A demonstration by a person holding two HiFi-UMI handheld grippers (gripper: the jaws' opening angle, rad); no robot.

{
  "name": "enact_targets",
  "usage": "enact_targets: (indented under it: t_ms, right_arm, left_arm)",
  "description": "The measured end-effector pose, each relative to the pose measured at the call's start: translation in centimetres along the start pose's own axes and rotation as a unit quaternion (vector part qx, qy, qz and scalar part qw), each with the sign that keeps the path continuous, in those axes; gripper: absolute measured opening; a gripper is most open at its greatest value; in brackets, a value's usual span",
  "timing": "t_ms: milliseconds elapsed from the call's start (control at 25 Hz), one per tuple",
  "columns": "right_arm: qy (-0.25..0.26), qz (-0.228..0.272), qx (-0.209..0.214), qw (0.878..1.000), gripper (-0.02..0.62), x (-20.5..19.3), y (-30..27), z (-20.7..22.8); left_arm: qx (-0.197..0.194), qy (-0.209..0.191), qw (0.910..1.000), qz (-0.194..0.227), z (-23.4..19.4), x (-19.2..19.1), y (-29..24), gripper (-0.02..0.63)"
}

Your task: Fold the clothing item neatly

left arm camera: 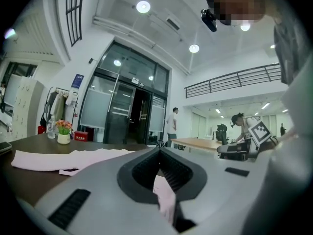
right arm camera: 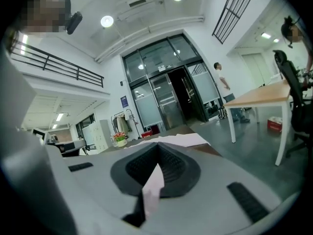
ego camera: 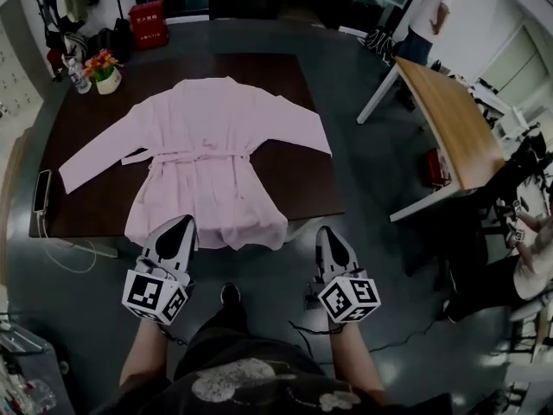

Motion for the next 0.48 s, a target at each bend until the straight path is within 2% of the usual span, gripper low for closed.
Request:
enact_targets:
  t_ms: [200,360,480]
  right_arm:
    - [0.019,-0.005,-0.034,0.999,-0.009,0.9,-4.3,1.1]
    - [0.063,0.003,-0.079,0.995,-0.008,1.3,-5.8,3.5]
    - [0.072,0.004,-0.101,0.992,-0.009,1.7,-6.4,5.8]
  left_arm:
    - [-0.017,0.018,0.9994,-0.025,-2.6,-1.4,-3.8,0.009]
    - [-0.034,0.023,0.9984,-0.040,-4.1,-2.6,-7.2,0.009]
    - [-0.046,0.023,0.9976,-0.046,-4.2,-3.0,-9.7,0.009]
Point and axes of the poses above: the fingertips, and each gripper's own axes: y backward along the fingers, z to its right, x out of its top, the point moved 3 cm from there along y, backward along the fingers, and after that the axes turned 5 degrees about z, right-handed, at the moved point
